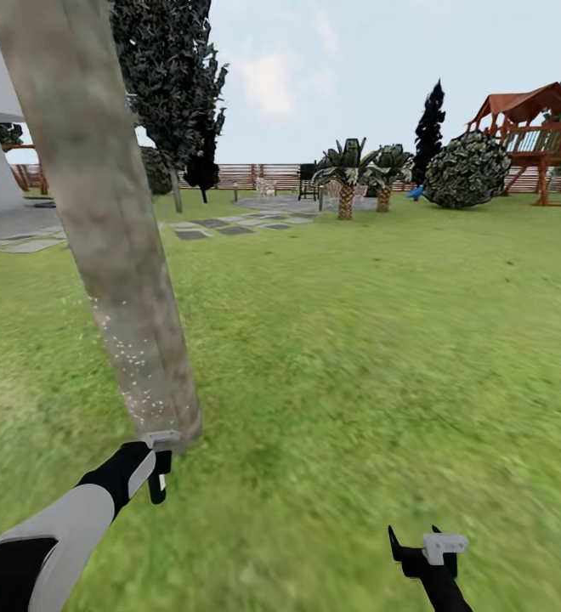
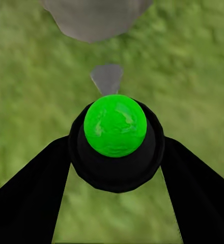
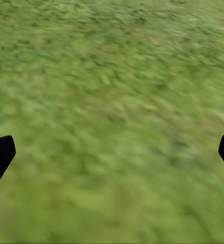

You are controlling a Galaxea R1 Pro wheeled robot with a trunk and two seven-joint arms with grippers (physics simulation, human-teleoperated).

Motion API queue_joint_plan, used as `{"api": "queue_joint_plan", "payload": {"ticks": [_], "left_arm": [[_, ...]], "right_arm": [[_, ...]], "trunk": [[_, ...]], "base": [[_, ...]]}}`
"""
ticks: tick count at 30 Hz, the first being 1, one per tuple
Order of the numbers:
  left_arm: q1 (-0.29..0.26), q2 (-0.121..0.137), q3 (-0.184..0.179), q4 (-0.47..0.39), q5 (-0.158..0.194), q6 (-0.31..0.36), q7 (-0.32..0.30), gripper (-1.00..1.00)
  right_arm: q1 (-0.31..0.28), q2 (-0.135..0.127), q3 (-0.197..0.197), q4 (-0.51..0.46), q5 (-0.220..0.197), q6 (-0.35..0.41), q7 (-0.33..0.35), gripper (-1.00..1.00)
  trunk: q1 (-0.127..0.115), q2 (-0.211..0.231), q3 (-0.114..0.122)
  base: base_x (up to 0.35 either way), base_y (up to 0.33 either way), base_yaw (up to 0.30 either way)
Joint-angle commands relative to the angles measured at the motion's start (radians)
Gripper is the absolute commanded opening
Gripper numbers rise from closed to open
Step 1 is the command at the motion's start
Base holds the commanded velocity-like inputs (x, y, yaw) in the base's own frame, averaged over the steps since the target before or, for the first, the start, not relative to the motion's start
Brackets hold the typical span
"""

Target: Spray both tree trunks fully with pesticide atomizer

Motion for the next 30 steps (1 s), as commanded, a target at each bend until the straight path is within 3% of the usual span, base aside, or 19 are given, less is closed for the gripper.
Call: {"api": "queue_joint_plan", "payload": {"ticks": [1, 13, 30], "left_arm": [[0.000, 0.000, 0.000, 0.000, -0.001, 0.000, -0.001, -1.00], [0.000, -0.002, 0.001, -0.002, -0.001, 0.001, -0.001, -1.00], [0.000, 0.012, 0.004, 0.005, 0.000, 0.001, 0.001, -1.00]], "right_arm": [[0.000, 0.000, 0.000, 0.000, 0.000, 0.000, 0.000, 1.00], [0.000, 0.000, 0.000, 0.000, 0.000, 0.000, 0.000, 1.00], [0.000, 0.000, 0.000, 0.000, 0.000, 0.000, 0.000, 1.00]], "trunk": [[0.000, 0.000, 0.000], [0.000, 0.000, 0.000], [0.000, 0.000, 0.000]], "base": [[0.093, -0.267, 0.182], [0.017, -0.274, 0.025], [0.095, -0.273, 0.267]]}}
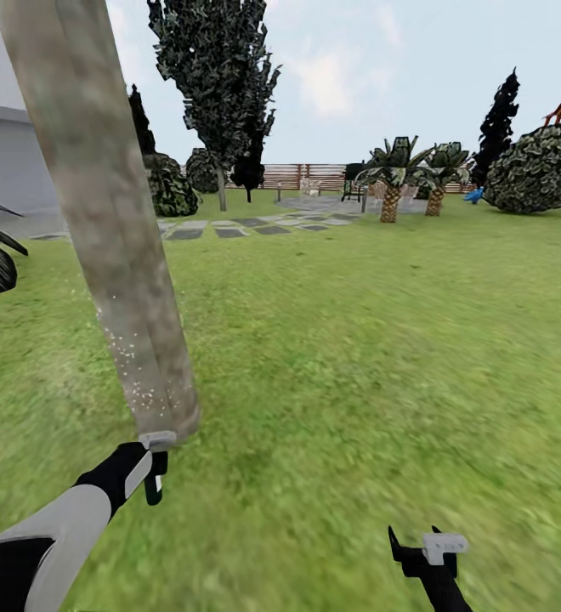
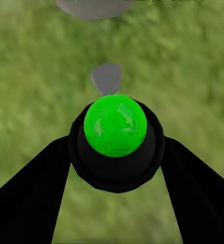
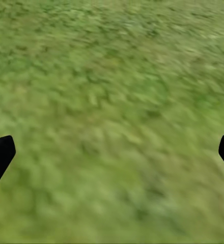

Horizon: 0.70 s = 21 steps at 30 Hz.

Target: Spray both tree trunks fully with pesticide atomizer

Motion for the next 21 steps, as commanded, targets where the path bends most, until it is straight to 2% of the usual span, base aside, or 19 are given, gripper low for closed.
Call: {"api": "queue_joint_plan", "payload": {"ticks": [1, 6, 9, 13, 21], "left_arm": [[0.000, 0.000, -0.001, 0.000, 0.001, 0.000, -0.001, -1.00], [0.000, 0.000, 0.000, 0.000, 0.003, -0.001, 0.002, -1.00], [0.000, -0.003, 0.000, -0.001, 0.009, -0.001, 0.086, -1.00], [0.000, -0.006, 0.000, -0.003, 0.012, 0.002, 0.092, -1.00], [0.000, -0.014, -0.001, -0.006, 0.012, 0.002, 0.093, -1.00]], "right_arm": [[0.000, 0.000, 0.000, 0.000, 0.000, 0.000, 0.000, 1.00], [0.000, 0.000, 0.000, 0.000, 0.000, 0.000, 0.000, 1.00], [0.000, 0.000, 0.000, 0.000, 0.000, 0.000, 0.000, 1.00], [0.000, 0.000, 0.000, 0.000, 0.000, 0.000, 0.000, 1.00], [0.000, 0.000, 0.000, 0.000, 0.000, 0.000, 0.000, 1.00]], "trunk": [[0.000, 0.000, 0.000], [0.000, 0.000, 0.000], [0.000, 0.000, 0.000], [0.000, 0.000, 0.000], [0.000, 0.000, 0.000]], "base": [[0.172, -0.253, 0.177], [0.194, -0.237, 0.032], [0.206, -0.229, 0.001], [0.208, -0.227, 0.008], [0.159, -0.244, 0.248]]}}
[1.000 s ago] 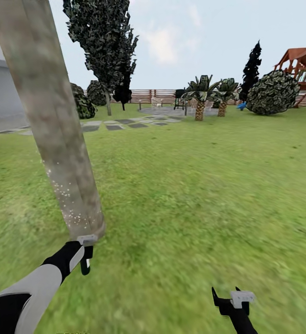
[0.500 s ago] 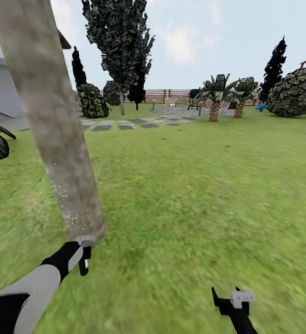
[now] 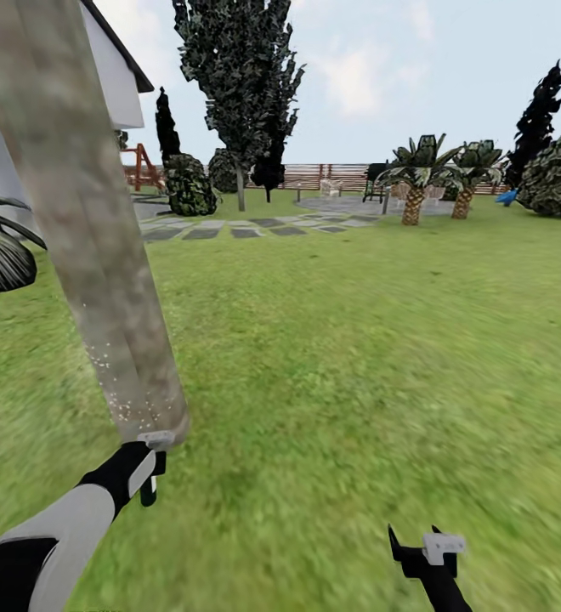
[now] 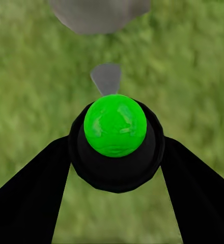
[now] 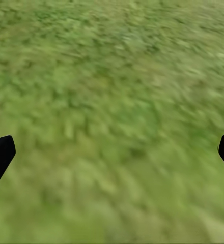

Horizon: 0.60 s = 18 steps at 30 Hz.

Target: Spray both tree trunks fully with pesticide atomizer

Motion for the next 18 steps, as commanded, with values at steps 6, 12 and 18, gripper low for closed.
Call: {"api": "queue_joint_plan", "payload": {"ticks": [6, 12, 18], "left_arm": [[0.000, 0.000, 0.000, 0.001, -0.001, 0.000, -0.002, -1.00], [0.000, 0.000, 0.001, 0.001, -0.001, -0.001, -0.002, -1.00], [0.000, 0.000, 0.001, 0.001, -0.001, -0.001, -0.002, -1.00]], "right_arm": [[0.000, 0.000, 0.000, 0.000, 0.000, 0.000, 0.000, 1.00], [0.000, 0.000, 0.000, 0.000, 0.001, 0.000, 0.000, 1.00], [0.000, 0.000, 0.000, 0.000, 0.000, 0.000, 0.000, 1.00]], "trunk": [[0.000, 0.000, 0.000], [0.000, 0.000, 0.000], [0.000, 0.000, 0.000]], "base": [[0.138, -0.256, 0.277], [0.143, -0.256, 0.277], [0.149, -0.256, 0.276]]}}
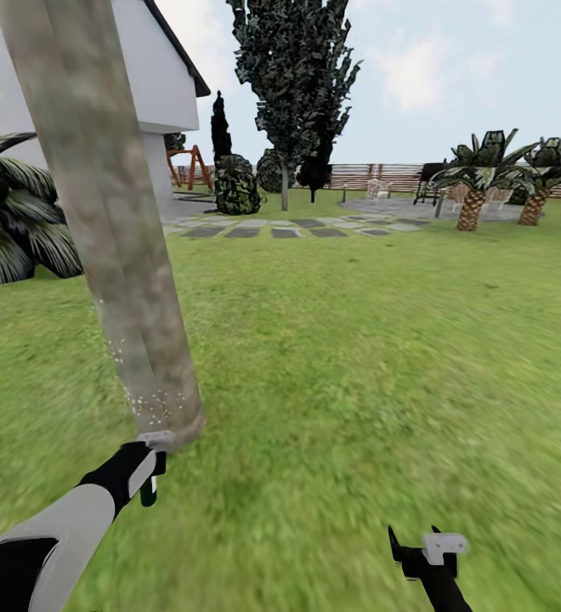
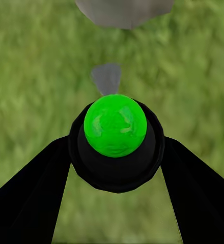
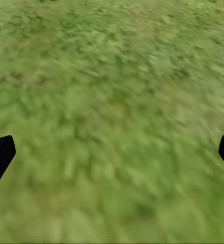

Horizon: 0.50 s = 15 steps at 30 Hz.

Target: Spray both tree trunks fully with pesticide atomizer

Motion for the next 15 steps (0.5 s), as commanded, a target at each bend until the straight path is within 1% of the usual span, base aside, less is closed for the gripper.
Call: {"api": "queue_joint_plan", "payload": {"ticks": [1, 4, 15], "left_arm": [[0.000, 0.000, 0.000, 0.000, -0.001, 0.000, -0.001, -1.00], [0.000, -0.001, 0.000, 0.000, -0.001, 0.000, -0.001, -1.00], [0.000, -0.002, -0.001, 0.000, -0.001, 0.000, -0.001, -1.00]], "right_arm": [[0.000, 0.000, 0.000, 0.000, 0.000, 0.000, 0.000, 1.00], [0.000, 0.000, 0.000, 0.000, 0.000, 0.000, 0.000, 1.00], [0.000, 0.000, 0.000, 0.000, 0.000, 0.000, 0.000, 1.00]], "trunk": [[0.000, 0.000, 0.000], [0.000, 0.000, 0.000], [0.000, 0.000, 0.000]], "base": [[0.149, -0.256, 0.259], [0.149, -0.256, 0.204], [0.111, -0.265, 0.012]]}}
